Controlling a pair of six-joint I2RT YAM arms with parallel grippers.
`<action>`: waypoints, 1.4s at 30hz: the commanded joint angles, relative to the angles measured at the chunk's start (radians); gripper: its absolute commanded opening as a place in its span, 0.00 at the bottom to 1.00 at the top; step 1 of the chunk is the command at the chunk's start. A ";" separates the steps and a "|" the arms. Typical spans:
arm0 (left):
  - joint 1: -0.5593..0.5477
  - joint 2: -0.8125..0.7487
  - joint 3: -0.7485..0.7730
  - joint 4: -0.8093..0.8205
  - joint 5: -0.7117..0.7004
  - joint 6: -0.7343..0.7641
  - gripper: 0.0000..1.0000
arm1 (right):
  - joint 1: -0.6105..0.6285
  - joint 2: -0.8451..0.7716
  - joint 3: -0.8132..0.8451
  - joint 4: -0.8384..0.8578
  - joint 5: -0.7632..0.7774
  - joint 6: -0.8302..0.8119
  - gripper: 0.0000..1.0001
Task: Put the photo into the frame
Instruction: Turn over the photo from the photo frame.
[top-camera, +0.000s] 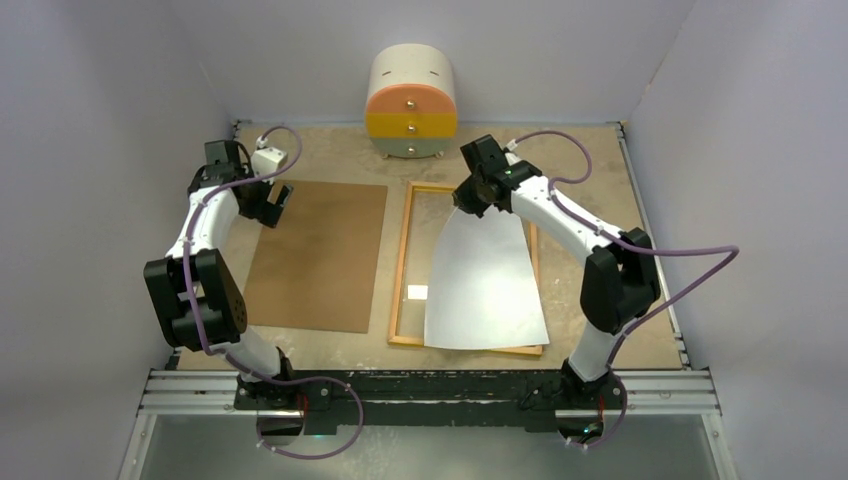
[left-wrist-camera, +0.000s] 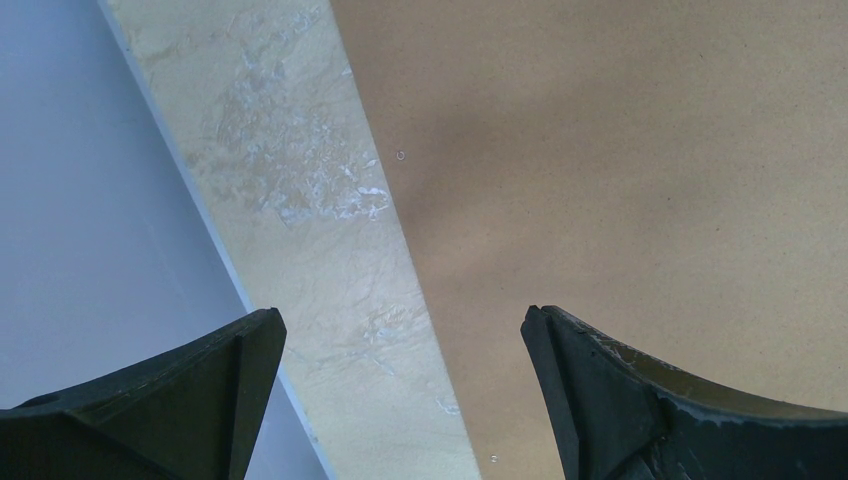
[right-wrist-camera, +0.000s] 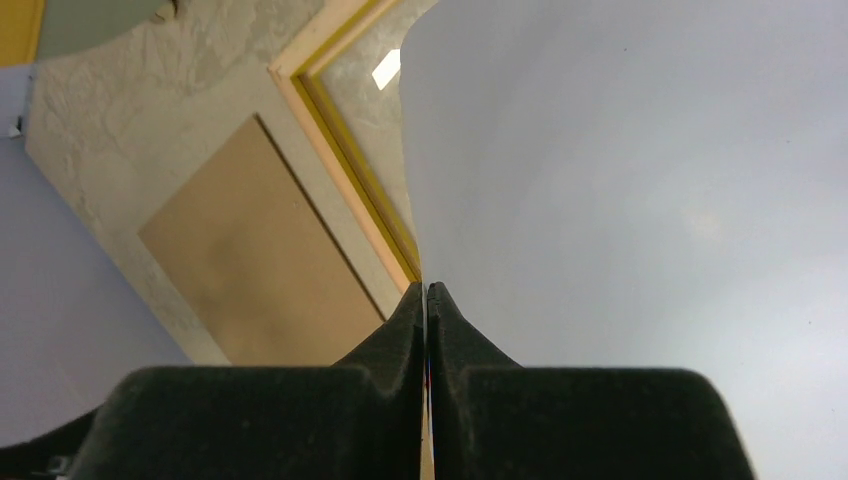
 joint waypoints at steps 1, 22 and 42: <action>-0.004 -0.042 -0.007 0.027 0.002 0.030 1.00 | 0.009 0.025 0.066 0.018 0.128 0.069 0.00; -0.004 -0.046 -0.010 0.019 0.000 0.047 1.00 | 0.009 0.077 0.085 0.048 0.190 0.051 0.00; -0.004 -0.048 -0.007 0.017 0.002 0.050 1.00 | 0.010 0.148 0.106 0.049 0.074 -0.164 0.00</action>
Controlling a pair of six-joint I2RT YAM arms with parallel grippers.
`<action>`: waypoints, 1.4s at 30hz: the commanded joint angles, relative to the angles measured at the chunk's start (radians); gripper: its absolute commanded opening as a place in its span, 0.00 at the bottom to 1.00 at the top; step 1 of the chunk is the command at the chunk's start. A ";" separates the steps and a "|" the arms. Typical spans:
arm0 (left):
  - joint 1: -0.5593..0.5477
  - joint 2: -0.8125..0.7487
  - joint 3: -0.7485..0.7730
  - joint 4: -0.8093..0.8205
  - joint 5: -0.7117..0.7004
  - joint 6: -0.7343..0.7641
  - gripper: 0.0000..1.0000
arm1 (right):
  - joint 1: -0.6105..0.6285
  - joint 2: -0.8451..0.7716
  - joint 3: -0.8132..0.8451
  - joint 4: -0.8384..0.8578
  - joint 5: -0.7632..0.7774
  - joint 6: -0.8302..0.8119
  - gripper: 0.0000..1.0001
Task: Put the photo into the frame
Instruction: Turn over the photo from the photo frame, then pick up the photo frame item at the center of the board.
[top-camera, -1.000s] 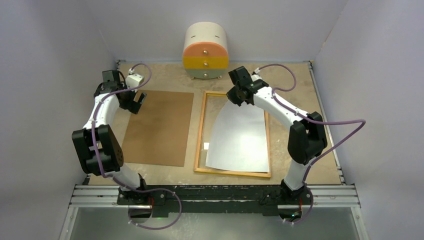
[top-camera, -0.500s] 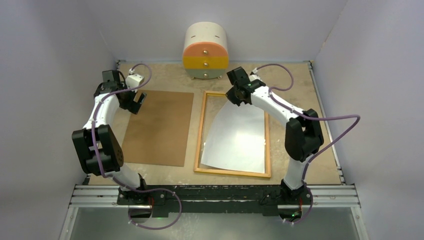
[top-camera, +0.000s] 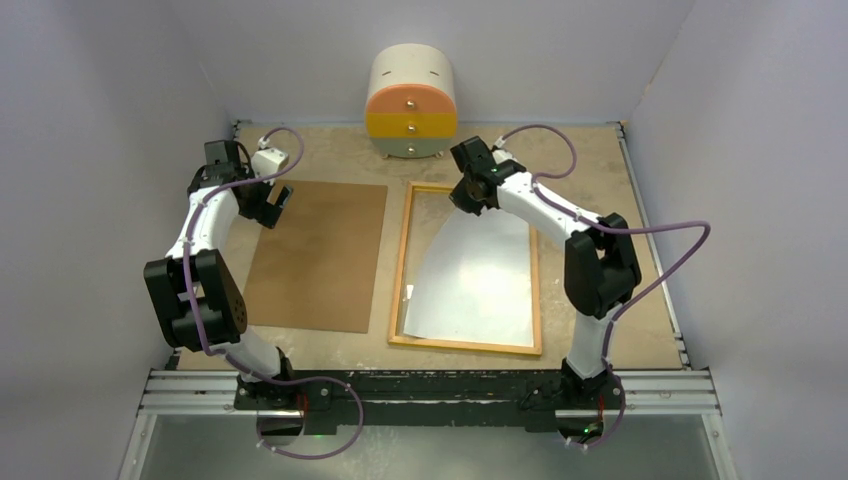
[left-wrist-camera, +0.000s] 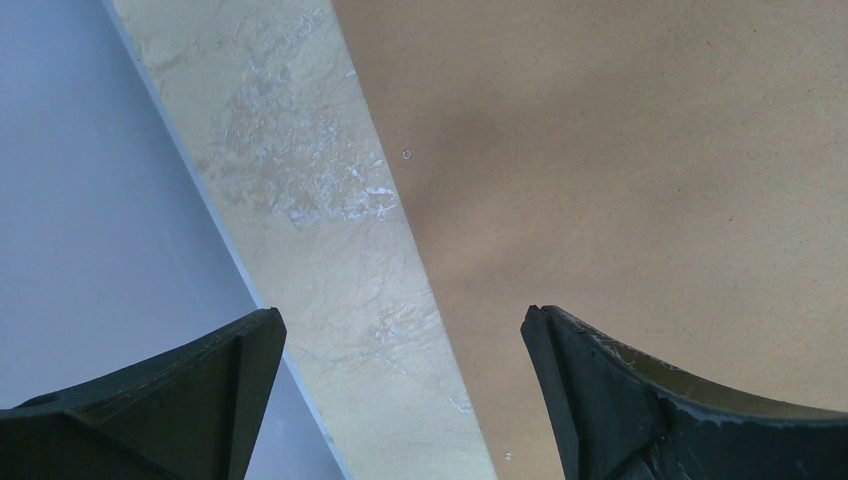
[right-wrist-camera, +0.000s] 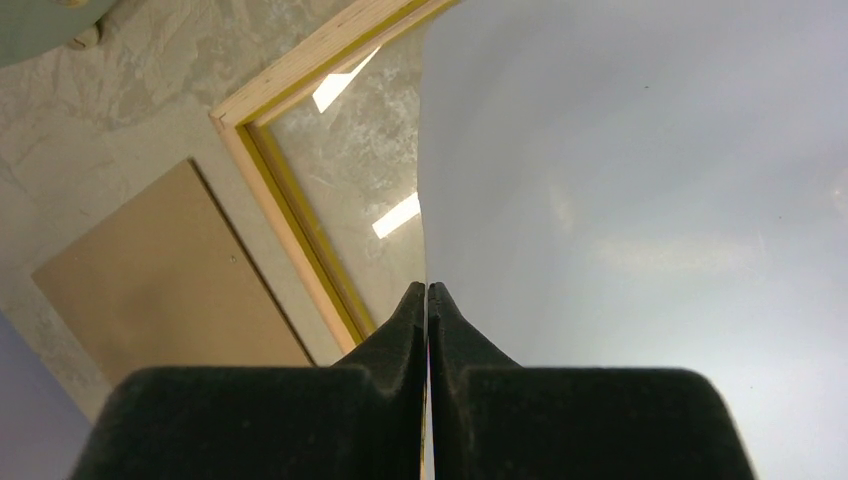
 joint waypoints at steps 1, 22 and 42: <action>-0.004 -0.046 -0.007 0.016 0.005 0.010 1.00 | 0.006 0.024 0.058 0.018 -0.060 -0.068 0.03; 0.005 0.025 0.007 0.063 -0.091 -0.014 1.00 | 0.017 -0.022 0.008 0.187 -0.187 -0.123 0.99; 0.142 0.238 -0.074 0.249 -0.240 -0.011 1.00 | 0.321 0.312 0.281 0.186 -0.215 -0.143 0.99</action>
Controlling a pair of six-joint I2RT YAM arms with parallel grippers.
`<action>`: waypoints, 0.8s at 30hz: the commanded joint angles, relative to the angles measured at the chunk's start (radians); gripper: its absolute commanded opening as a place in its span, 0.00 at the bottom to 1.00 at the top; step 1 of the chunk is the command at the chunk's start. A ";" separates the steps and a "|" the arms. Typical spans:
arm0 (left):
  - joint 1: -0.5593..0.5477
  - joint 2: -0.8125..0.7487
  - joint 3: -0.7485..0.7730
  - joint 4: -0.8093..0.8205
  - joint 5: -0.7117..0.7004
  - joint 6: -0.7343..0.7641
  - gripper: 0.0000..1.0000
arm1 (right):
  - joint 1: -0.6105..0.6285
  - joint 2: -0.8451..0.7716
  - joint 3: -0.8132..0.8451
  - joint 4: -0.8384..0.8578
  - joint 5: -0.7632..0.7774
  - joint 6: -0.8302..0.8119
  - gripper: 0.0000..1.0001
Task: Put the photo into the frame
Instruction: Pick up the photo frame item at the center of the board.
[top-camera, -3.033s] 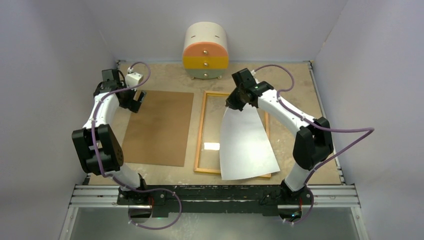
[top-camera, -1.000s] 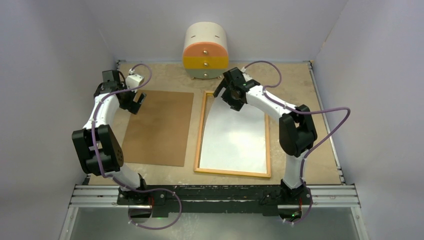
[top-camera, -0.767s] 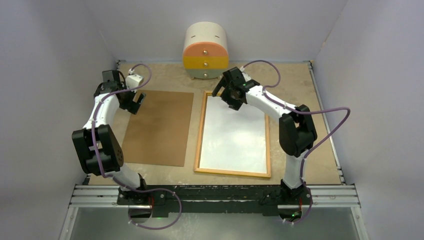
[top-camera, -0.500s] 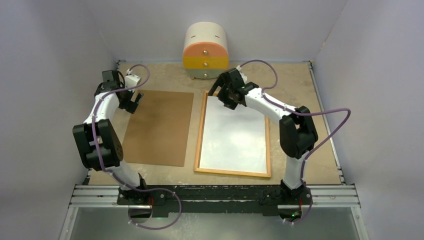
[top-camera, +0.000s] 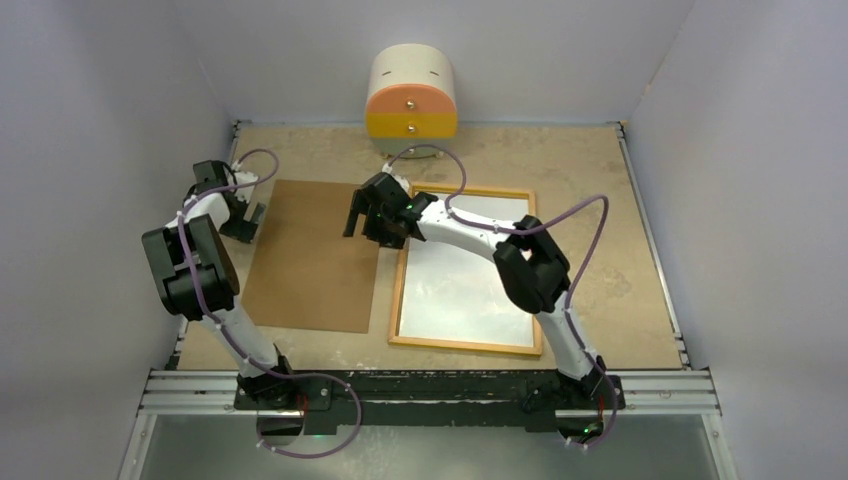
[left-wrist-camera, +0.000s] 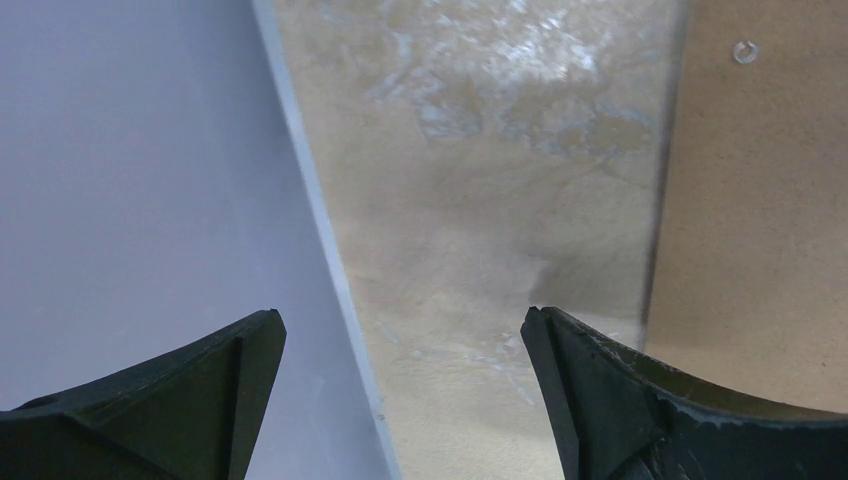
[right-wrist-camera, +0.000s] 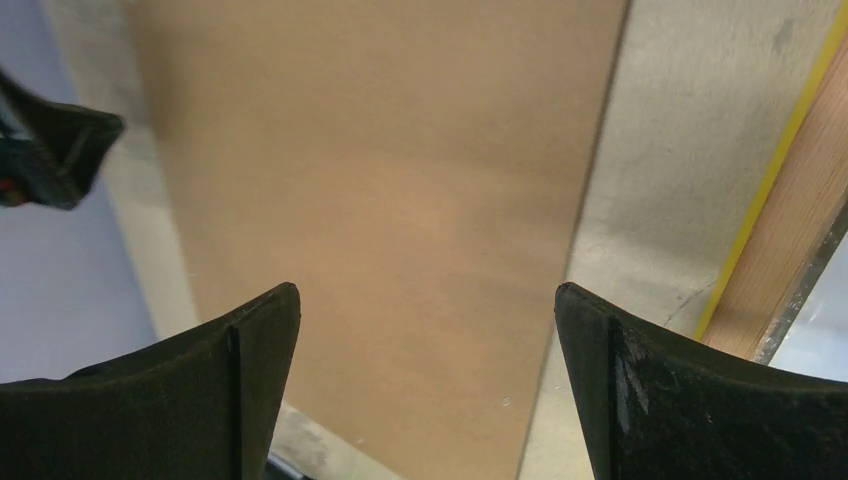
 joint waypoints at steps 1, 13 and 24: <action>-0.004 0.011 -0.044 0.037 0.046 -0.014 1.00 | -0.007 0.031 0.031 -0.042 0.018 -0.012 0.99; -0.008 0.034 -0.091 -0.023 0.196 -0.043 1.00 | -0.006 0.097 0.019 -0.039 0.008 0.009 0.99; -0.056 0.030 -0.156 -0.028 0.250 -0.038 1.00 | -0.014 0.128 0.024 0.103 -0.251 0.120 0.99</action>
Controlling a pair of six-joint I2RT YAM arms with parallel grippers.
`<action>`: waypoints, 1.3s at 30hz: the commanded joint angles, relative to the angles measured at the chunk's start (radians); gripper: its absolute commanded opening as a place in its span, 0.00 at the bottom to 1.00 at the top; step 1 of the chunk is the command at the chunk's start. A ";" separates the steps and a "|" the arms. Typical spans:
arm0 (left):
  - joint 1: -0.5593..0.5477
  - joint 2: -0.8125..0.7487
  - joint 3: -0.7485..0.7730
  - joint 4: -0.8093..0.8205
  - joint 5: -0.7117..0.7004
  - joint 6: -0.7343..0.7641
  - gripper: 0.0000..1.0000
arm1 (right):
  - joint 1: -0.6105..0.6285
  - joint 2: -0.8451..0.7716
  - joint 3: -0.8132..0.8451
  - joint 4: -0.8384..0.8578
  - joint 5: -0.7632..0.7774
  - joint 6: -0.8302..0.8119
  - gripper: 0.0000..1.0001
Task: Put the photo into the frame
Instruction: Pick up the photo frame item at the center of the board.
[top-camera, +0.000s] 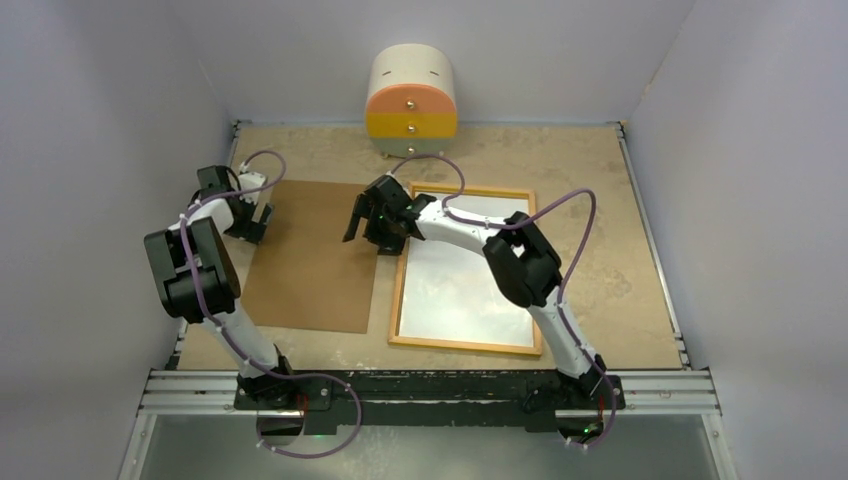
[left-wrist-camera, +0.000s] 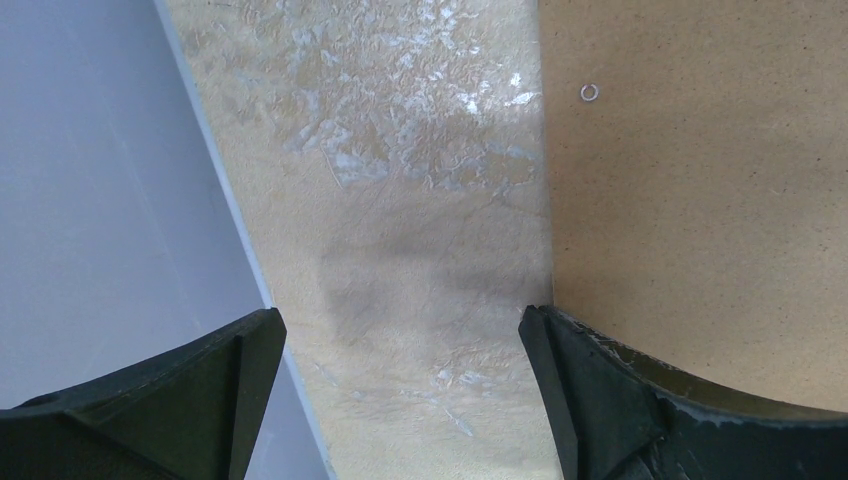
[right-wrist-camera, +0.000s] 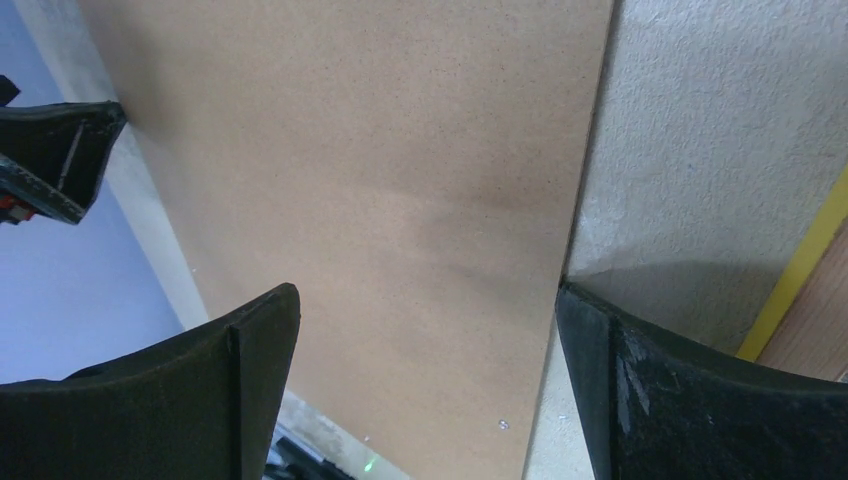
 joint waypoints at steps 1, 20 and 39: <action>-0.047 0.043 -0.082 -0.090 0.087 -0.020 1.00 | -0.012 0.018 0.002 0.117 -0.171 0.080 0.99; -0.122 -0.008 -0.139 -0.123 0.162 -0.013 1.00 | -0.036 -0.319 -0.396 1.013 -0.448 0.361 0.91; -0.123 -0.069 -0.061 -0.172 0.199 -0.012 1.00 | -0.034 -0.461 -0.417 0.486 -0.224 0.174 0.71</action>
